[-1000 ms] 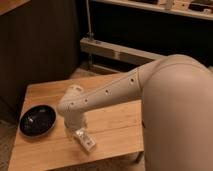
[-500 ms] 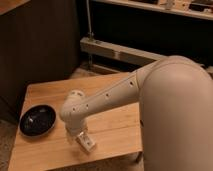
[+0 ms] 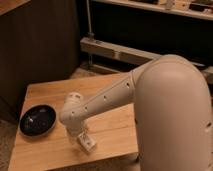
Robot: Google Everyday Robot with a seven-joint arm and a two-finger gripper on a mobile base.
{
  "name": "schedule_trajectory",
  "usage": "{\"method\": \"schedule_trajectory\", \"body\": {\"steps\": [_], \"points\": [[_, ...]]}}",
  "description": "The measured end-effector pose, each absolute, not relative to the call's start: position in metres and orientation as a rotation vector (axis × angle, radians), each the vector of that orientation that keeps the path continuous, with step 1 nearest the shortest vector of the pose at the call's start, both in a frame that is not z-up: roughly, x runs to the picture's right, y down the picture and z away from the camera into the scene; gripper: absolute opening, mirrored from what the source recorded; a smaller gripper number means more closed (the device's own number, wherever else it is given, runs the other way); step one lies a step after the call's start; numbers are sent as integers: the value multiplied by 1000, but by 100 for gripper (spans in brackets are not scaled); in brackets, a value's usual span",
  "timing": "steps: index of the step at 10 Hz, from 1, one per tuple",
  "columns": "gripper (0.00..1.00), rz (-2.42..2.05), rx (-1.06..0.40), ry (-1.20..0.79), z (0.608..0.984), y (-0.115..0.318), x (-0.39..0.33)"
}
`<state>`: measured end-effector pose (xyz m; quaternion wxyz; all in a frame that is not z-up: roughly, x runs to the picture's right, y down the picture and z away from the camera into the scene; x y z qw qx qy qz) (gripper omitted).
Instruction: Place the bottle in the ceramic bowl
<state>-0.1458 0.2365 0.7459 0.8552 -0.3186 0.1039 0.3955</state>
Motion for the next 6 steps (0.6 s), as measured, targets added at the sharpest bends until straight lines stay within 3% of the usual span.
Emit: {"method": "schedule_trajectory", "body": {"steps": [6], "points": [[65, 839, -674, 215, 766, 236, -140]]}}
